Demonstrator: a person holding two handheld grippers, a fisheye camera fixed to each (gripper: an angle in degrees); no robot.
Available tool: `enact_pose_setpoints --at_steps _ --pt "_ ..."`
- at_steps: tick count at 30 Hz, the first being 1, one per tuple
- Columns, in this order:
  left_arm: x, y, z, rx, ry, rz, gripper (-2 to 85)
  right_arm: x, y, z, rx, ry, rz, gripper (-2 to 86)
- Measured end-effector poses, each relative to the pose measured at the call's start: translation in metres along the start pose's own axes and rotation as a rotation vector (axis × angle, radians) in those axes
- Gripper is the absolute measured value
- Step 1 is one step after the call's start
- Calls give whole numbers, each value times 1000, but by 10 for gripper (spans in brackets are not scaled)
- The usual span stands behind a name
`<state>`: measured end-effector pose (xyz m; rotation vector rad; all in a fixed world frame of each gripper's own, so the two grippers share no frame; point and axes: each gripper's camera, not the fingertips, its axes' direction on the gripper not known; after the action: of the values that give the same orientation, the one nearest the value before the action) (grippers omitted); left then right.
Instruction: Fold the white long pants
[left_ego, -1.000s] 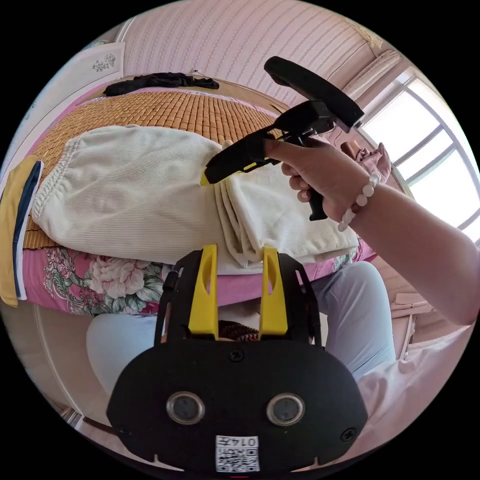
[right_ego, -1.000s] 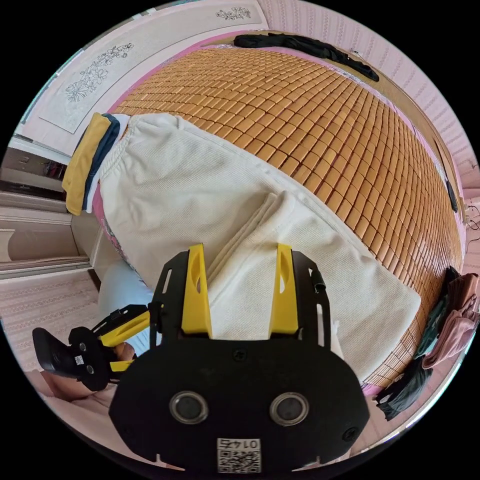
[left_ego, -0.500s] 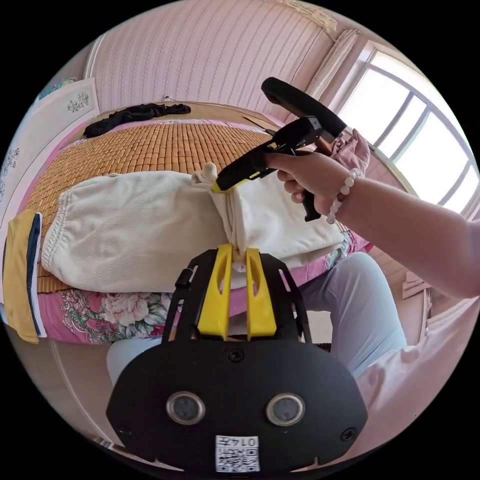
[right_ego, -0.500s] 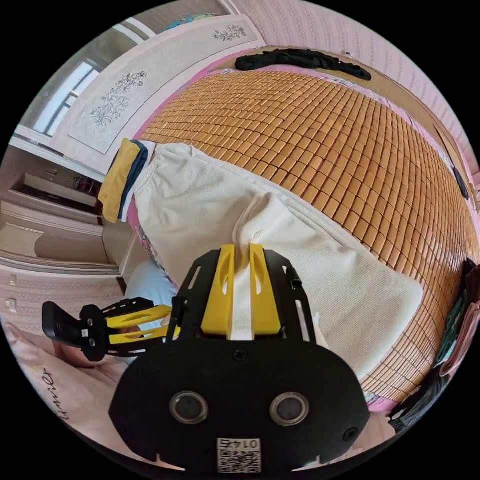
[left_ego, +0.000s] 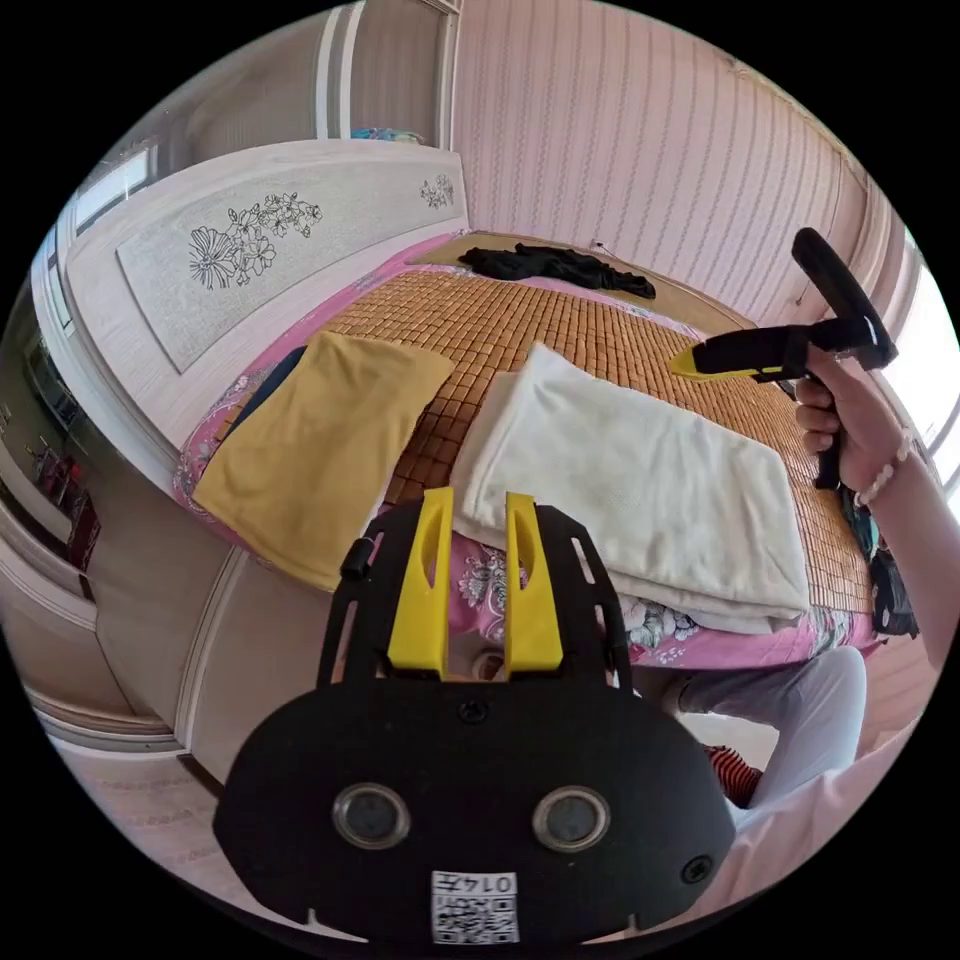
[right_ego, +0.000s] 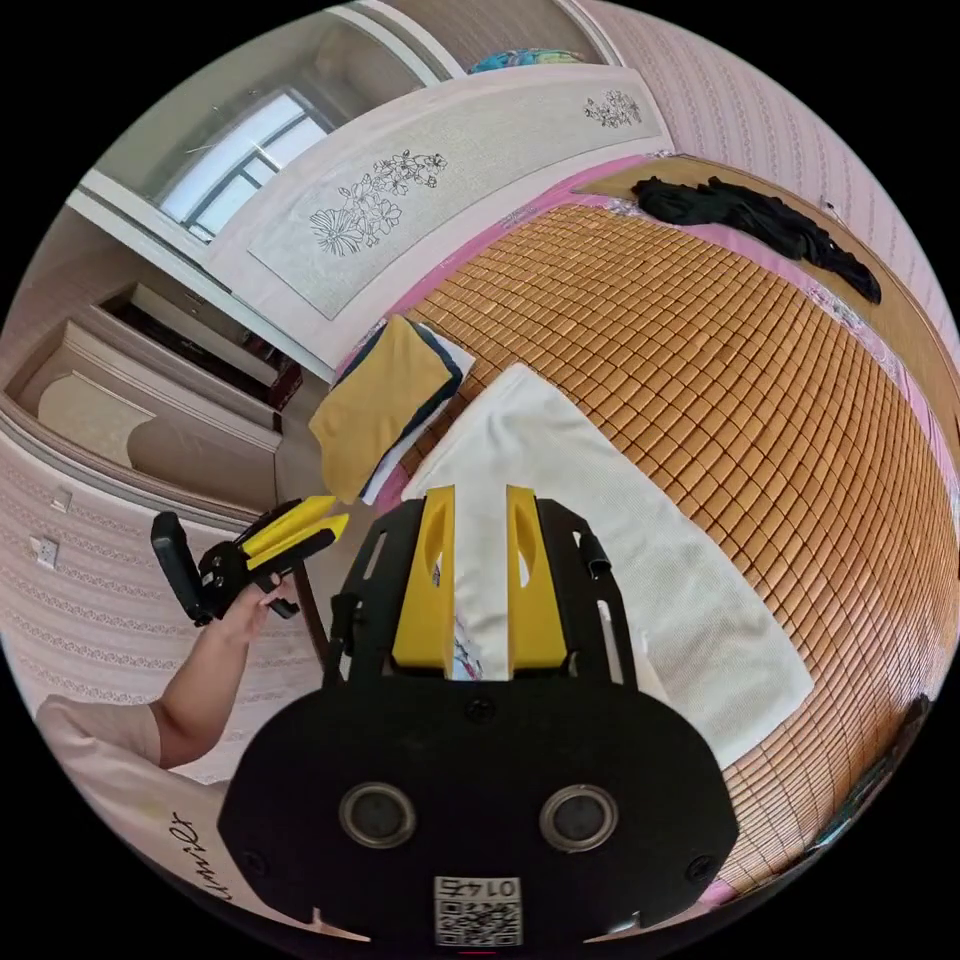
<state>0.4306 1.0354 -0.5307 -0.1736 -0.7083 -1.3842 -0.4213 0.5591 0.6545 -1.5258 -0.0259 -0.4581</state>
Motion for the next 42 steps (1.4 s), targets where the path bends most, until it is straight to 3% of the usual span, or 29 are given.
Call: enact_pose_setpoints --at_steps 5,8,11,15,19,26,29,34,42 --pt "60 32 0 -26 151 137 47 25 118 -2 -158 268 -12 19" --pt "111 41 10 -52 257 199 50 33 186 11 -287 303 15 4" --pt "155 46 30 -104 316 240 56 41 217 25 -237 309 60 -1" --pt "194 44 40 -145 355 279 47 30 188 18 -313 325 57 -5" --pt "230 41 41 -113 352 336 4 1 118 -8 -146 318 -151 -5" --pt "273 43 77 -225 233 435 -9 35 -7 62 -267 479 -190 -5" --pt "287 53 100 -256 236 466 -10 65 -11 105 -392 466 -194 -6" --pt "299 42 93 -288 285 491 -10 72 -25 84 -478 412 -227 -7" --pt "351 69 88 -166 128 685 -7 126 -10 73 -385 309 -73 -5"
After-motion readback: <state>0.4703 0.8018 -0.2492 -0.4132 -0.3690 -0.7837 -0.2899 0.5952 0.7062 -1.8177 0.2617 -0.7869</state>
